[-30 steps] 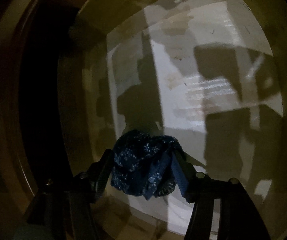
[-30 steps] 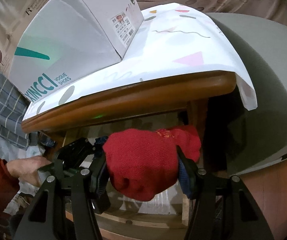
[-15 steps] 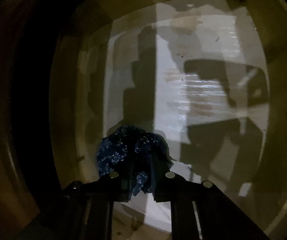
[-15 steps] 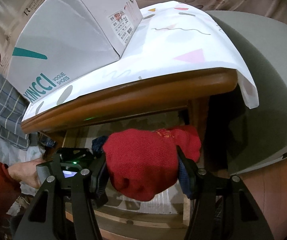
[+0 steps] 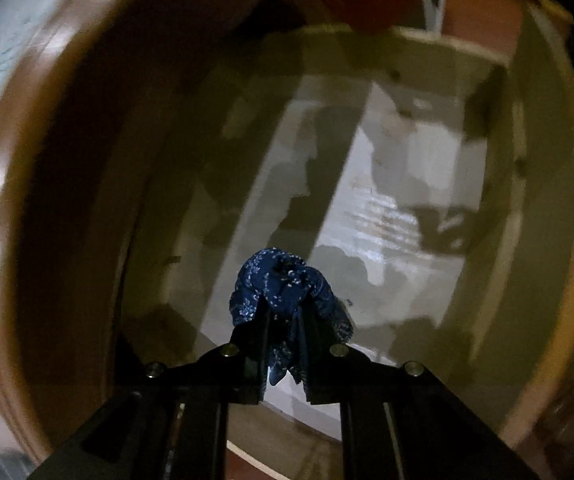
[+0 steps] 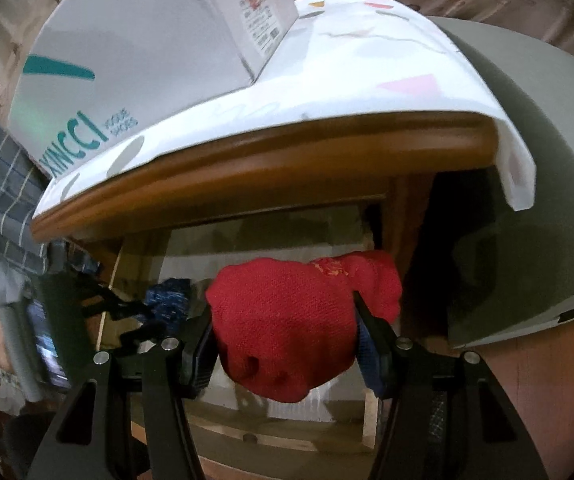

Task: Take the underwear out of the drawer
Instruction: 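Lift the dark blue underwear with the left gripper while the right gripper holds the red garment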

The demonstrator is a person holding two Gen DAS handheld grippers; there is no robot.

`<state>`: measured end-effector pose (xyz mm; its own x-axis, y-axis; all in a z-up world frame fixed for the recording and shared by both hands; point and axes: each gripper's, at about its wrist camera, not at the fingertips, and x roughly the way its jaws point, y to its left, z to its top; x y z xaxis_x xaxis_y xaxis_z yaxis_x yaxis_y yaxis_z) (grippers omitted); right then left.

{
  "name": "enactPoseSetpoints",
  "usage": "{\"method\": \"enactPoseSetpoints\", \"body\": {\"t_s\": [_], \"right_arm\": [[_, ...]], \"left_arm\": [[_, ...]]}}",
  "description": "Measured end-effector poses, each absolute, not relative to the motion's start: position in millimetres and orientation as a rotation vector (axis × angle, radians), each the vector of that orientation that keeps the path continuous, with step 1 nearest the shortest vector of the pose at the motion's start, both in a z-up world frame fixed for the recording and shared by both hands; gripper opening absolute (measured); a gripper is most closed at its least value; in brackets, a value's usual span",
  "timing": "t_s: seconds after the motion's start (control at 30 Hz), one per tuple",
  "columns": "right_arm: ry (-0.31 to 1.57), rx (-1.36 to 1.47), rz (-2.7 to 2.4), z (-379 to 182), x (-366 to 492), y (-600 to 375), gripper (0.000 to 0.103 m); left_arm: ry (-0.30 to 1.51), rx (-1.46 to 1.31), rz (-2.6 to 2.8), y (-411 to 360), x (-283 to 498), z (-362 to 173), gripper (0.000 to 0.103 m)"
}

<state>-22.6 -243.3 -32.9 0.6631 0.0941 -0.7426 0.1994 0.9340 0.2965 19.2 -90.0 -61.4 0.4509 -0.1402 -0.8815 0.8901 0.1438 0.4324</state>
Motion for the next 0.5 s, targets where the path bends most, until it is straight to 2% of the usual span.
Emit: {"method": "enactPoseSetpoints", "body": {"t_s": [0.2,0.5], "right_arm": [[0.890,0.343,-0.045,-40.4,-17.4,-237.2,0.056],[0.907,0.291,-0.042,-43.7,-17.2,-228.0,0.056]], "left_arm": [[0.845,0.925,-0.872,-75.1,15.4,-14.5,0.012],[0.815,0.671,-0.792,-54.4,7.5,45.1,0.012]]}}
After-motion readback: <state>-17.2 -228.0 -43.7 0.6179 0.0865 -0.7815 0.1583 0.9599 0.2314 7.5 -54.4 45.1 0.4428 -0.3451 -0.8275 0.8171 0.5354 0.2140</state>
